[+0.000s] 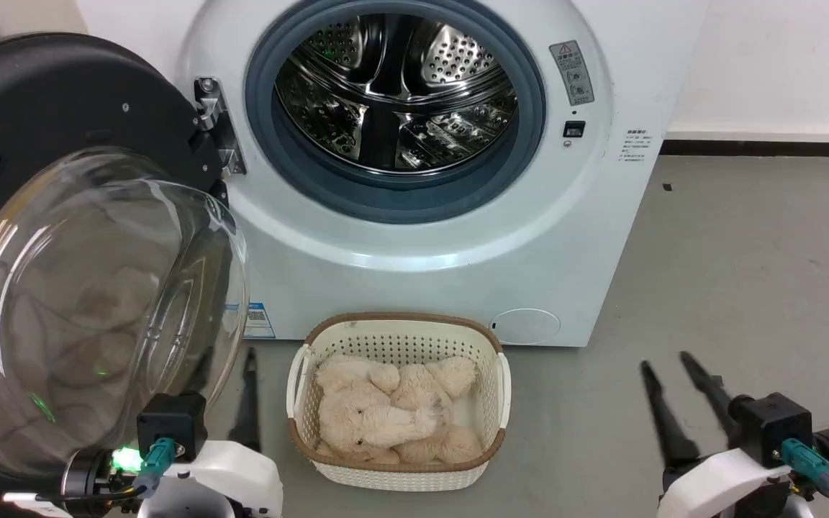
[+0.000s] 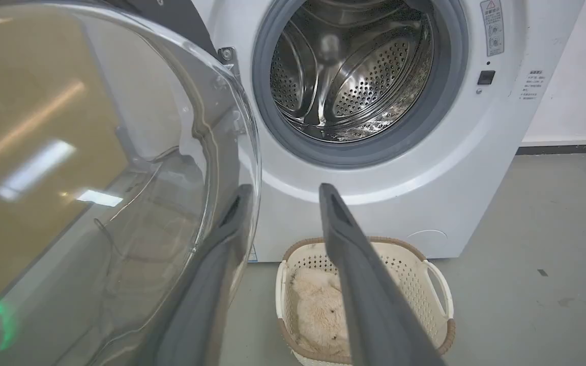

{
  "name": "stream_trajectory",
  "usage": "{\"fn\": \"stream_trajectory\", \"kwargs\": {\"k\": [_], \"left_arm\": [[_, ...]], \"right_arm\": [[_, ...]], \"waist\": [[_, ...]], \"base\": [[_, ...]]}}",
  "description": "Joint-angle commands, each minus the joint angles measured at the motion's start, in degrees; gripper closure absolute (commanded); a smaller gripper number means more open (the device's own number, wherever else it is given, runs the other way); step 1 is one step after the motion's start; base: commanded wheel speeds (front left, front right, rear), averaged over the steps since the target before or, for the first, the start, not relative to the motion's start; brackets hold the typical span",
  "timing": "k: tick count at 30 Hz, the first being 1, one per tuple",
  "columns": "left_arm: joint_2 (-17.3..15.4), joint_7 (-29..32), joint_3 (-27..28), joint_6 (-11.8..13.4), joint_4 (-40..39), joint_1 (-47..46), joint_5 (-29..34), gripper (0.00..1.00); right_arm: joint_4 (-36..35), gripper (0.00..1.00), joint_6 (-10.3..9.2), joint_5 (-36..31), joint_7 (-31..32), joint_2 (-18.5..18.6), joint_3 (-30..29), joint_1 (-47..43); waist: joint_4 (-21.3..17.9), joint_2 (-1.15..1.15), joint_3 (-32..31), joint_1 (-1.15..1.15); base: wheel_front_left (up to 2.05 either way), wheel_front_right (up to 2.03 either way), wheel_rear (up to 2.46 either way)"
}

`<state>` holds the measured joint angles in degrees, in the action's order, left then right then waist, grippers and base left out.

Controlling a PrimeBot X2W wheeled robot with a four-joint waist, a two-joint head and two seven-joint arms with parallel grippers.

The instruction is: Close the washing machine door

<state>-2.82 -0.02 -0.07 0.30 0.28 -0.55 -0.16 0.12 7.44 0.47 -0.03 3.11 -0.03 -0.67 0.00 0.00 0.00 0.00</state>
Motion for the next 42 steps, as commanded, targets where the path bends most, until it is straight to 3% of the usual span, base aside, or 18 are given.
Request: {"fn": "stream_trajectory", "kwargs": {"k": [1, 22, 42], "left_arm": [[0.0, 0.0, 0.0, 0.0, 0.0, 0.0, 0.0, 0.00], [0.0, -2.4, -1.2, 0.9, 0.4, 0.5, -0.4, 0.00], [0.0, -4.8, -2.1, 1.7, 0.1, 1.3, -0.6, 0.00]], "right_arm": [[0.0, 0.00, 0.01, 0.0, 0.0, 0.0, 0.0, 0.0], [-0.8, 0.00, 0.01, 1.6, -2.4, 0.0, 0.7, -0.5], [-1.2, 0.00, 0.01, 3.1, -4.8, -0.1, 1.9, -1.2]], "waist": [[0.0, 0.00, 0.0, 0.00], [0.9, 0.00, 0.2, 0.00], [5.9, 0.00, 0.0, 0.00]], "base": [[0.00, 0.00, 0.00], [0.00, 0.00, 0.00], [0.00, 0.00, 0.00]]}}
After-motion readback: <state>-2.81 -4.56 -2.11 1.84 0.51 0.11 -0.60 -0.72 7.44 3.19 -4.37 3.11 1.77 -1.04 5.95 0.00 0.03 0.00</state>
